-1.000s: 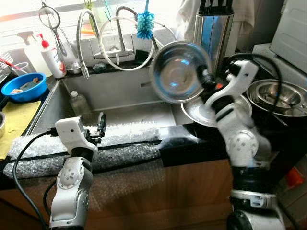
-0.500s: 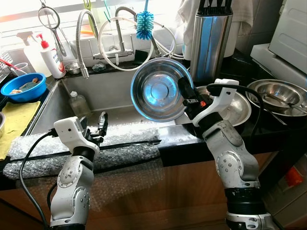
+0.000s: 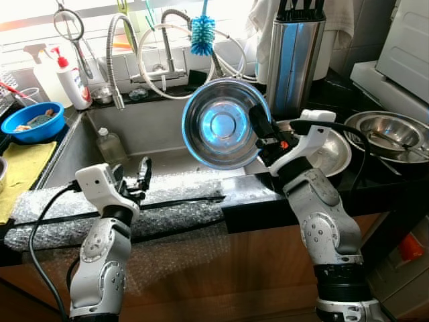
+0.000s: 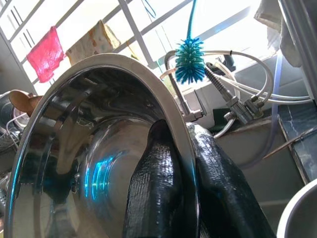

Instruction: Kitchen organization

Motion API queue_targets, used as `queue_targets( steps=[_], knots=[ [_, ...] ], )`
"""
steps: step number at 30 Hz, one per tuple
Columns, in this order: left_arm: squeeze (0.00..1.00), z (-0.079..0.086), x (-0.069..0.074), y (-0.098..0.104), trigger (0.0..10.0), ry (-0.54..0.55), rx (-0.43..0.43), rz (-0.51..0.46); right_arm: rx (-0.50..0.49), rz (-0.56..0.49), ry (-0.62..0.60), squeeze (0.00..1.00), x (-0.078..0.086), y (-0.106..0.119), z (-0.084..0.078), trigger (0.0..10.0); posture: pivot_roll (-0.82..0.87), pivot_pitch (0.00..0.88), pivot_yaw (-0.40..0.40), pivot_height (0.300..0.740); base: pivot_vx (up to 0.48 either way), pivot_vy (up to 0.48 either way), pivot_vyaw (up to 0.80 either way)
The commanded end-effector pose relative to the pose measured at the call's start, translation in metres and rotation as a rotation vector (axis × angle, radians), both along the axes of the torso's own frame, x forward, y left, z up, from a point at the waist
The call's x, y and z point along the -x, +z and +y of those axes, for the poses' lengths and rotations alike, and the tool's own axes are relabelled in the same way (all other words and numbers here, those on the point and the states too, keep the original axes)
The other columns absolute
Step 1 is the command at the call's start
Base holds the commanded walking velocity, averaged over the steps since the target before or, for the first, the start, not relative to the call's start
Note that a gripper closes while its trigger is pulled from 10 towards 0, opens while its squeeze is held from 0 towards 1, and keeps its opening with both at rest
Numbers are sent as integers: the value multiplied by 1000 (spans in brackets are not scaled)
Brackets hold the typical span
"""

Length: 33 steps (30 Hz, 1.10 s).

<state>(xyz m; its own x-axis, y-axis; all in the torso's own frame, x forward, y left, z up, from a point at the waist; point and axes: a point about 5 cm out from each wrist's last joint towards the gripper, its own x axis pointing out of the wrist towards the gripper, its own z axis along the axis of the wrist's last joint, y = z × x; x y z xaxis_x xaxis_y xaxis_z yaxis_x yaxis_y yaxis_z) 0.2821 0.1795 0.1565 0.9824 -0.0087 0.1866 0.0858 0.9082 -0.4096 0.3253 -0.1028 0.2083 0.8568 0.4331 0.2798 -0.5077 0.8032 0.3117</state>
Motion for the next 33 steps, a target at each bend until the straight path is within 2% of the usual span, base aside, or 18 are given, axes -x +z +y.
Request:
queue_targets(
  steps=[1,2,3,4,9,15,16,25,26,27,33],
  knots=[
    [1000,3,1,20,10000,-38,107,-82,9,2,-56,0,-7,1,0,10000,-98,0,103,740,0,0,0],
    [1000,2,0,19,10000,-36,95,-78,9,4,-60,0,-7,1,0,10000,-98,0,103,740,0,0,0],
    [824,2,0,19,10000,-36,77,-78,10,4,-60,0,-7,1,-1,10000,-97,0,103,740,0,0,0],
    [0,1,0,19,10000,-36,48,-77,11,5,-59,0,-7,1,-1,10000,-98,0,103,740,0,0,0],
    [0,1,-1,19,10000,-29,31,-76,14,3,-62,0,-7,1,-1,10000,-99,0,103,740,0,0,0],
    [0,-1,-1,28,10000,-87,85,-100,13,-3,-70,0,-9,1,-2,10000,-98,0,102,740,0,0,0],
    [1000,-4,0,32,10000,-122,90,-117,15,-4,-69,0,-9,1,-2,10000,-96,0,101,740,0,0,0],
    [1000,-17,1,40,10000,-215,89,-138,18,-7,-66,0,-10,2,-2,10000,-99,0,99,740,0,0,0],
    [533,-20,2,40,10000,-240,74,-138,21,-7,-64,0,-10,2,-2,10000,-98,0,98,740,0,0,0],
    [0,-22,2,41,10000,-249,68,-138,20,-7,-64,0,-10,2,-2,10000,-98,0,99,740,0,0,0],
    [0,-31,6,40,10000,-316,28,-133,25,-6,-43,0,-10,2,2,10000,-95,0,96,740,0,0,0]
  ],
)
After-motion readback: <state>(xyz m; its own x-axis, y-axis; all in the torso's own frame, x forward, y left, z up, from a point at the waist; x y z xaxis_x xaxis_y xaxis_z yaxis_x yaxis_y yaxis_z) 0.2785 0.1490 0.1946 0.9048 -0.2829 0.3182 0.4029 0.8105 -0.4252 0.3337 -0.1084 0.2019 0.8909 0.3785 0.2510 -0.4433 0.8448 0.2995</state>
